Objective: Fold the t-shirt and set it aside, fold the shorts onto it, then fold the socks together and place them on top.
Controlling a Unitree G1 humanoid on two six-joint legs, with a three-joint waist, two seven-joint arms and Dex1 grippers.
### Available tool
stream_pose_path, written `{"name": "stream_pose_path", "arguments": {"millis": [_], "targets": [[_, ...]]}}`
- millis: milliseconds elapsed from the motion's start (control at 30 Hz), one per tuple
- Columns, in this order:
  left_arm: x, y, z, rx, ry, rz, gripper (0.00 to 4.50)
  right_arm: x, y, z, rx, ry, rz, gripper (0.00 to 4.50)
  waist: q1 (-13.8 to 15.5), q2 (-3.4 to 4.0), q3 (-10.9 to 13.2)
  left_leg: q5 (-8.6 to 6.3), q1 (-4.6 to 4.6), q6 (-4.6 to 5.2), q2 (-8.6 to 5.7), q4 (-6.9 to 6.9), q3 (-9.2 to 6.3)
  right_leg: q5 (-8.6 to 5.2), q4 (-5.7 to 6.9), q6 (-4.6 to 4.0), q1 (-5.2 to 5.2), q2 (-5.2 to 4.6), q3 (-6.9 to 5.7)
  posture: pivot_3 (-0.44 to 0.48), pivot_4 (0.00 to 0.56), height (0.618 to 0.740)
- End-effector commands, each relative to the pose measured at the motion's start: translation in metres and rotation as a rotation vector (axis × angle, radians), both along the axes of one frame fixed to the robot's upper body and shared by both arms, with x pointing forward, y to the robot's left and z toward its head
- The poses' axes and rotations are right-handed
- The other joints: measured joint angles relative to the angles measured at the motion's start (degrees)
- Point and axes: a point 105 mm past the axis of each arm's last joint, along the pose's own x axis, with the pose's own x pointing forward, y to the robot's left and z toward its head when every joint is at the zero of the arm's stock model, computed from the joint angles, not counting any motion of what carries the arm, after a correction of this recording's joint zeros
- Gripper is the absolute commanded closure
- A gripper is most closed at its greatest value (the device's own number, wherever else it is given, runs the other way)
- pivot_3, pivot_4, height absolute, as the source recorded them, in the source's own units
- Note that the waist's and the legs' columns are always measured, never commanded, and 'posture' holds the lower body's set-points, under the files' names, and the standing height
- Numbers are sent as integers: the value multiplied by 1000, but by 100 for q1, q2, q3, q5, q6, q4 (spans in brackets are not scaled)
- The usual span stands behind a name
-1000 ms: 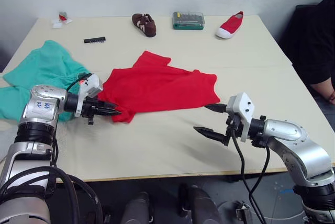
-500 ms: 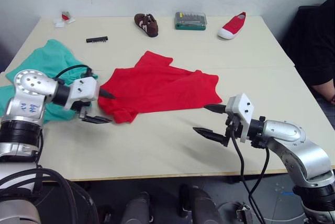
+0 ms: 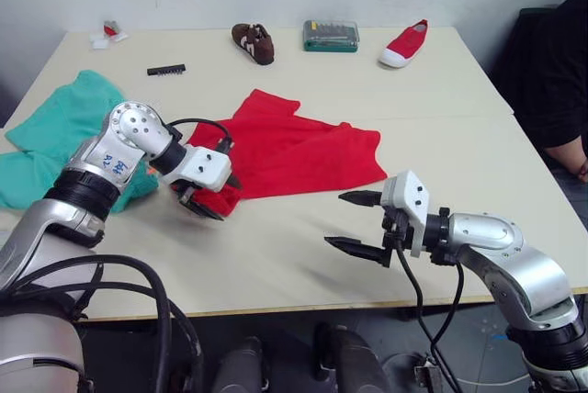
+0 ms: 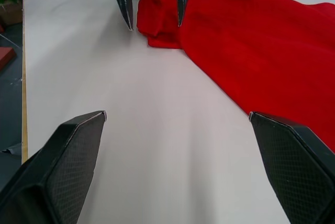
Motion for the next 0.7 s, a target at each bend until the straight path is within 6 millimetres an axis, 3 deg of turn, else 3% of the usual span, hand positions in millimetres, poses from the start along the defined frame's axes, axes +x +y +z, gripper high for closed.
{"name": "stream_pose_path", "arguments": {"millis": [33,67,400,500,633,700], "targets": [[-4,11,2,115,47,-62,2143,-7,5,9,28,-33,7,0,0,0,0,-1,0,2,0,0,0,0,-2,0,0,-1,-3,0,150,740],[-4,13,1,130,47,-66,2435,-8,5,8,33,-30,1,0,3,0,0,-2,0,4,0,0,0,0,-2,0,0,-1,-6,0,150,740],[-1,18,-7,192,63,-90,2435,-10,2,5,42,-21,-37,0,7,-1,1,-20,-4,35,1,5,-1,1,-7,3,0,-5,-24,0,150,740],[0,15,-8,167,64,-87,3007,-10,3,5,42,-22,-37,0,12,-2,1,-20,-4,35,1,6,-1,1,-6,3,0,-5,-25,0,150,740],[-1,15,-9,142,79,-68,4284,-11,3,3,42,-16,-34,0,7,-1,1,-20,-5,36,1,8,-1,1,-5,4,0,-5,-27,0,150,740],[-1,16,-8,123,91,-47,4449,-11,3,1,40,-12,-34,0,6,-2,1,-21,-5,36,1,8,-2,1,-6,4,0,-4,-27,0,150,740]]}}
